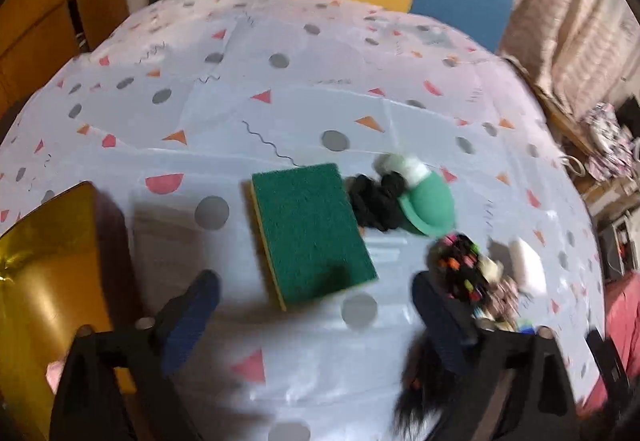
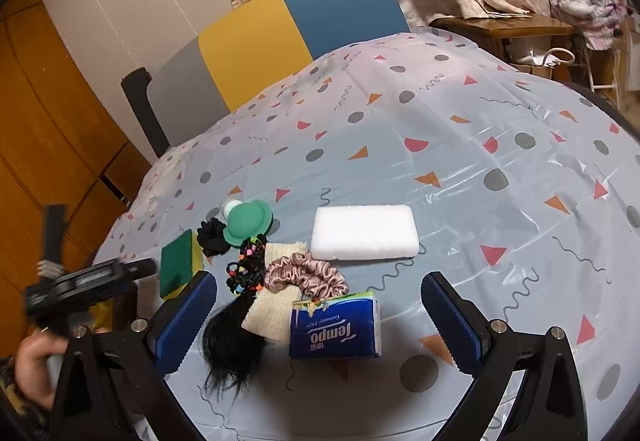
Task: Organize soft objects
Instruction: 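Grasp the green scrubbing pad with the left tool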
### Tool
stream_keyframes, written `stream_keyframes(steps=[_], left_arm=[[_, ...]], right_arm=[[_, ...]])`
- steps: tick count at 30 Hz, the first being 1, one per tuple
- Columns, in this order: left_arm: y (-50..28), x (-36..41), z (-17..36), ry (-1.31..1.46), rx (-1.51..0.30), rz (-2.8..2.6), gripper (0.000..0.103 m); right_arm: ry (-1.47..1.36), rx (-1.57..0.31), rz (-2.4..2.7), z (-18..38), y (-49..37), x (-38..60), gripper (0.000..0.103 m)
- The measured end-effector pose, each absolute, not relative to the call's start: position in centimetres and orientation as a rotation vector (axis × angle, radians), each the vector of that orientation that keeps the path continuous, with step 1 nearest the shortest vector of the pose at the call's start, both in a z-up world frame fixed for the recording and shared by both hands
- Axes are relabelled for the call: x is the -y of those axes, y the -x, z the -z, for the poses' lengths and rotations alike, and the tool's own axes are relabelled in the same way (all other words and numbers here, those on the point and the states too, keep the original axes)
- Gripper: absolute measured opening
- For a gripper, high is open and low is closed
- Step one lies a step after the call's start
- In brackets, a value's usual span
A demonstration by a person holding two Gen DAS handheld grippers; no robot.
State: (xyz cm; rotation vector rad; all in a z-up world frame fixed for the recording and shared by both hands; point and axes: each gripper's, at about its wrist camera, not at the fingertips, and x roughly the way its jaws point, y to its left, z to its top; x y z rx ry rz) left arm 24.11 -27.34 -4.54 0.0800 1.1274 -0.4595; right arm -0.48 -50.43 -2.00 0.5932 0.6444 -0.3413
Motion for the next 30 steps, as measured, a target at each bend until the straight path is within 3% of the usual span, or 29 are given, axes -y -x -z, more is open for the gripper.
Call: stream_keyframes(steps=[12, 13, 14, 15, 20, 30], left_arm=[[-28.8, 30.7, 8.7, -0.079, -1.218, 0.382, 0.102], [-29.0, 30.9, 9.4, -0.087, -1.240, 0.379, 0.097], [-29.0, 31.1, 9.8, -0.103, -1.251, 0.369, 0.083], [-29.0, 31.1, 10.3, -0.139, -1.255, 0.335, 0.076], [-27.7, 30.5, 9.7, -0.167, -1.183, 0.333, 0.070], [-21.2, 27.7, 4.2, -0.103, -1.061, 0.465, 0.070]], right_arm=[[-0.659, -0.628, 0.330, 2.1, 0.6, 51.4, 0.103], [-0.662, -0.631, 0.332, 2.2, 0.6, 51.5, 0.103], [-0.663, -0.632, 0.332, 2.2, 0.5, 51.5, 0.103], [-0.662, -0.632, 0.334, 2.2, 0.5, 51.5, 0.103], [-0.632, -0.634, 0.356, 2.3, 0.4, 51.4, 0.103], [-0.688, -0.736, 0.384, 4.7, -0.2, 52.3, 0.103]])
